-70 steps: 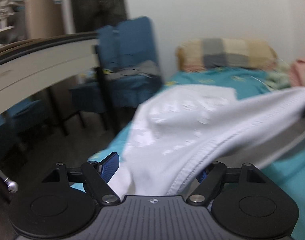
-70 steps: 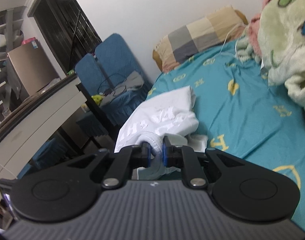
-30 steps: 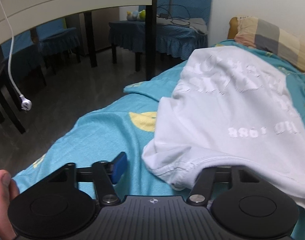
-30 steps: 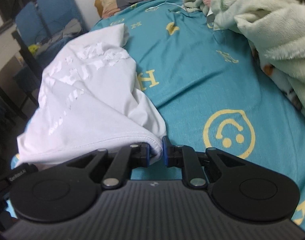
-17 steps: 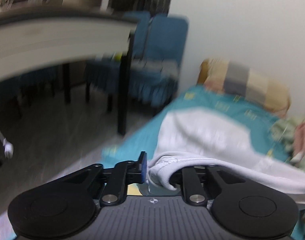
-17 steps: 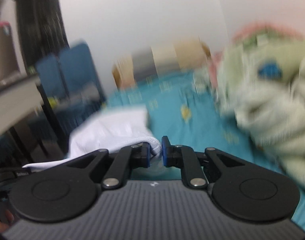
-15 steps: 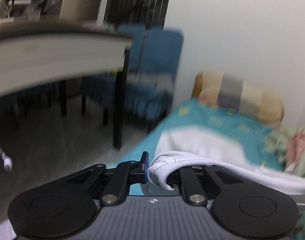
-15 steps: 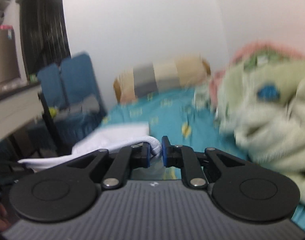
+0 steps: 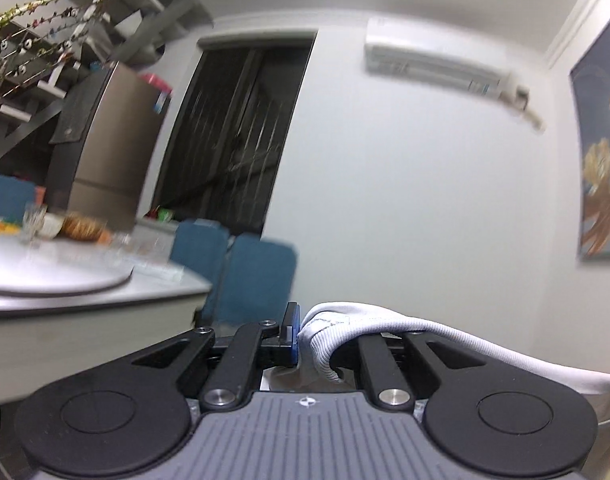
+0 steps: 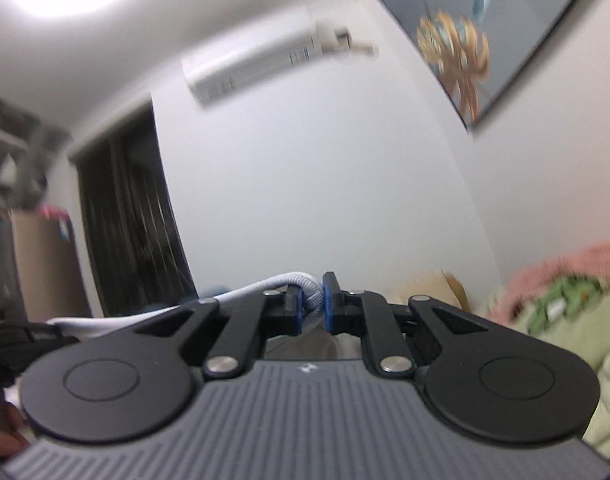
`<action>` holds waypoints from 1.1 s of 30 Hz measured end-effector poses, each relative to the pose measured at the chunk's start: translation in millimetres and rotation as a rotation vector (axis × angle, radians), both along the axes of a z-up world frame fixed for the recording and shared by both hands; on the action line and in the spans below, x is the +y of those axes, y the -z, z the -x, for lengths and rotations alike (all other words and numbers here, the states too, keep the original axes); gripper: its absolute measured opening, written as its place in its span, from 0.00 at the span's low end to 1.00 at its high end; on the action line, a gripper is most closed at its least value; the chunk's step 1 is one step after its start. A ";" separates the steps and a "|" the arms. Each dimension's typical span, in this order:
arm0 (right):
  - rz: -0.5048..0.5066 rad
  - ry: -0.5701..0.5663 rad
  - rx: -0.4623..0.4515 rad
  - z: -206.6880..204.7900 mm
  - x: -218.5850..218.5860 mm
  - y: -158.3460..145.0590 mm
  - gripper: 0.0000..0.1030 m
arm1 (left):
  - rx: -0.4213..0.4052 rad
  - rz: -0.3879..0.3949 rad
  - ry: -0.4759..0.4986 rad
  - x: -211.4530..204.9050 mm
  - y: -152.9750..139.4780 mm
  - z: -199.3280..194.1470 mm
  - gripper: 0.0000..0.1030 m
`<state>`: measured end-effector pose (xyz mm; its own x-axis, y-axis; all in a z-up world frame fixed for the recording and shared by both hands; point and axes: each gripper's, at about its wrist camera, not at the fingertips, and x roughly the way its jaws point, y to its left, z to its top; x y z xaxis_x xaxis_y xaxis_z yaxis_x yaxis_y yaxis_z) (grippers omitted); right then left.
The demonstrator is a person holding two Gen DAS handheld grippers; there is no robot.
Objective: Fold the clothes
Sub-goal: 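Raise the held T-shirt high with both grippers to unfold it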
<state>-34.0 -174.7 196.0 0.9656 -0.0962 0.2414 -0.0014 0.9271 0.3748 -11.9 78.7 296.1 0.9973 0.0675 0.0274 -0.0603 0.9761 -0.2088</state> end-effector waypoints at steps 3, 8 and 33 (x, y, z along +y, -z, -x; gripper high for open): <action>0.004 -0.010 -0.111 38.4 0.4 -40.2 0.13 | -0.076 0.006 0.023 2.1 -48.4 34.3 0.09; 0.013 -0.024 -0.261 101.1 -0.5 -95.1 0.13 | -0.146 0.001 0.048 -0.7 -117.2 92.0 0.09; 0.125 -0.006 0.171 -137.6 -58.9 -42.3 0.13 | 0.142 -0.087 0.094 -66.4 -10.0 -188.1 0.09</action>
<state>103.6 -233.6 238.3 0.9940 -0.0701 0.0838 0.0470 0.9667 0.2517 176.2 12.3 306.1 0.9935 -0.0227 -0.1120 0.0093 0.9929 -0.1190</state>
